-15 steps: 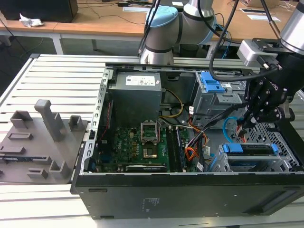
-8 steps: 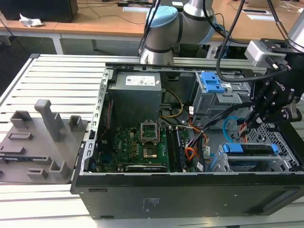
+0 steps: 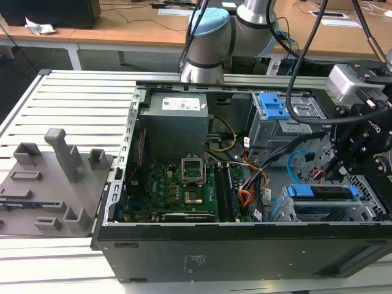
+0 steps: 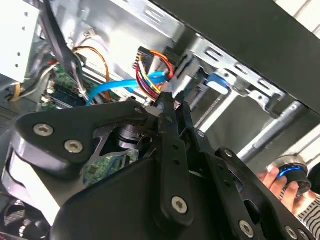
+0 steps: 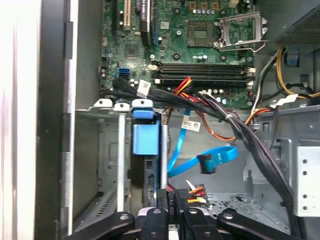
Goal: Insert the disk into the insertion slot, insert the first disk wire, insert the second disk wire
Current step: 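Insert the first disk wire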
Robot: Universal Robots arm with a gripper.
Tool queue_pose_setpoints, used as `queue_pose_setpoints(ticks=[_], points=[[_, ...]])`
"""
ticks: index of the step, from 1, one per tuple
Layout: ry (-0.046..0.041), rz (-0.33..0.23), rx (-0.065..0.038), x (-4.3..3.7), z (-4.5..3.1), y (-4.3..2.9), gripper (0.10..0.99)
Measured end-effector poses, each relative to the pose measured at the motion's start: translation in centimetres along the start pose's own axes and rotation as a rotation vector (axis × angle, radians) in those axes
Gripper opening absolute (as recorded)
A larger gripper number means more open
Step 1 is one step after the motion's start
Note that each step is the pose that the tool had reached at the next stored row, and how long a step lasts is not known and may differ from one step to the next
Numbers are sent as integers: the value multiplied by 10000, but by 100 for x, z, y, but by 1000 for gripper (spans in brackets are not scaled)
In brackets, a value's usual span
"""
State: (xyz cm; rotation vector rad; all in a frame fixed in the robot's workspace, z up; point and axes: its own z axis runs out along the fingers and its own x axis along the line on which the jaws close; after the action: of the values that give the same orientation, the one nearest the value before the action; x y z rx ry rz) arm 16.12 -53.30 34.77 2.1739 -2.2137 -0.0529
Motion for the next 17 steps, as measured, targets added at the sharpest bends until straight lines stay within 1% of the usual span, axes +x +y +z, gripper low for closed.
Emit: queue_pose_setpoints(ticks=[4, 7, 11, 13, 17], points=[[-1, 0, 0, 58, 24, -3, 180], [-4, 0, 0, 64, 46, -9, 180], [-17, 0, -1, 69, 57, -15, 180], [-15, -1, -1, 84, 60, -17, 180], [-21, -1, -1, 91, 74, -36, 180]])
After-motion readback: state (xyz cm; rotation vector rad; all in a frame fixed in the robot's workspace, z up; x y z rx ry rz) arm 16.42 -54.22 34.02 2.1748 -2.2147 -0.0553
